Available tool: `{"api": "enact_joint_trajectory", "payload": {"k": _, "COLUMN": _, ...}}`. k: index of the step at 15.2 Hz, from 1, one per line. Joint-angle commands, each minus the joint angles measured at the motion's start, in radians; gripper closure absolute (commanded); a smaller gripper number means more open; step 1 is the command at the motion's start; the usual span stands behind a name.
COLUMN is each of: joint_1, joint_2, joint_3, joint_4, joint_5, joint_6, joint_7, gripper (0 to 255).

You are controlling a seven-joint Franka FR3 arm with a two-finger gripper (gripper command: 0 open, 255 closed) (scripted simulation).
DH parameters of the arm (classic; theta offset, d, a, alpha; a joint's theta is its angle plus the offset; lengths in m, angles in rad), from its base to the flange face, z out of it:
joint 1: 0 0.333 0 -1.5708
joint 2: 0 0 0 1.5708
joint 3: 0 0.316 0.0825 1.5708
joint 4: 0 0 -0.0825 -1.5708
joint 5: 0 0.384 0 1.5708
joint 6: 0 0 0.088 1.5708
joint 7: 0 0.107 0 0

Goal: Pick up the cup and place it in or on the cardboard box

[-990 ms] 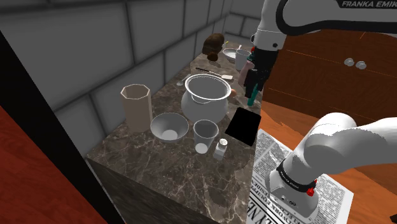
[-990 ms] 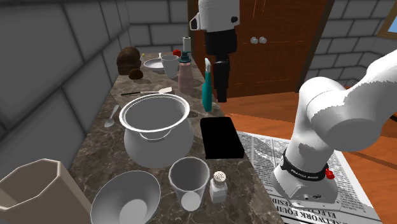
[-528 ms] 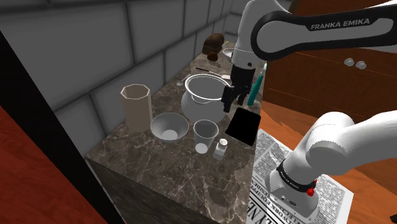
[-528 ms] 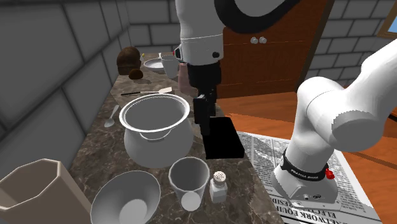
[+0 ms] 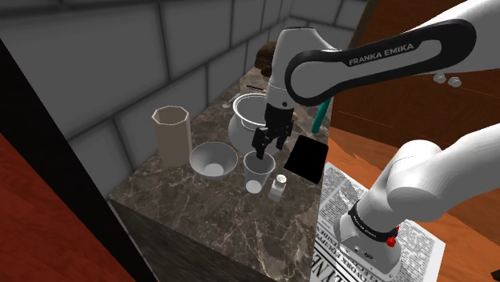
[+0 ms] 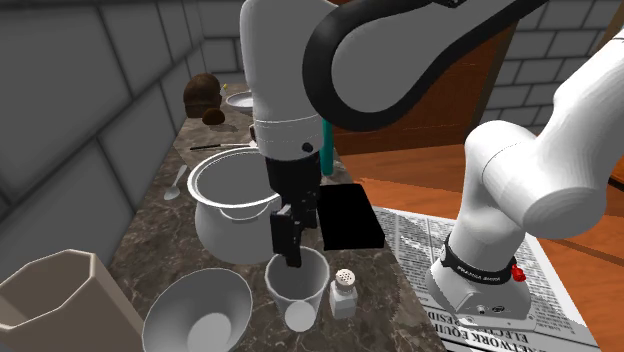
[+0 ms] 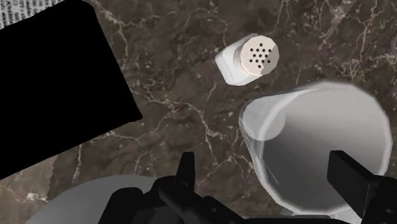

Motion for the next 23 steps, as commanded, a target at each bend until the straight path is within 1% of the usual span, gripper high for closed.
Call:
{"api": "enact_joint_trajectory", "payload": {"k": 1, "joint_1": 0.005, "joint_2": 0.015, "joint_3": 0.008, "joint_4": -0.016, "joint_5": 0.009, "joint_6": 0.034, "joint_7": 0.002, "gripper": 0}}
{"api": "enact_joint_trajectory", "payload": {"k": 6, "joint_1": 0.012, "joint_2": 0.049, "joint_3": 0.021, "joint_4": -0.055, "joint_5": 0.023, "joint_6": 0.107, "joint_7": -0.002, "gripper": 0}}
{"api": "enact_joint_trajectory", "payload": {"k": 13, "joint_1": 0.012, "joint_2": 0.049, "joint_3": 0.021, "joint_4": -0.055, "joint_5": 0.023, "joint_6": 0.107, "joint_7": -0.002, "gripper": 0}}
{"api": "enact_joint_trajectory", "payload": {"k": 14, "joint_1": 0.012, "joint_2": 0.049, "joint_3": 0.021, "joint_4": -0.055, "joint_5": 0.023, "joint_6": 0.107, "joint_7": -0.002, "gripper": 255}}
{"api": "enact_joint_trajectory", "payload": {"k": 23, "joint_1": 0.012, "joint_2": 0.049, "joint_3": 0.021, "joint_4": -0.055, "joint_5": 0.023, "joint_6": 0.107, "joint_7": -0.002, "gripper": 255}}
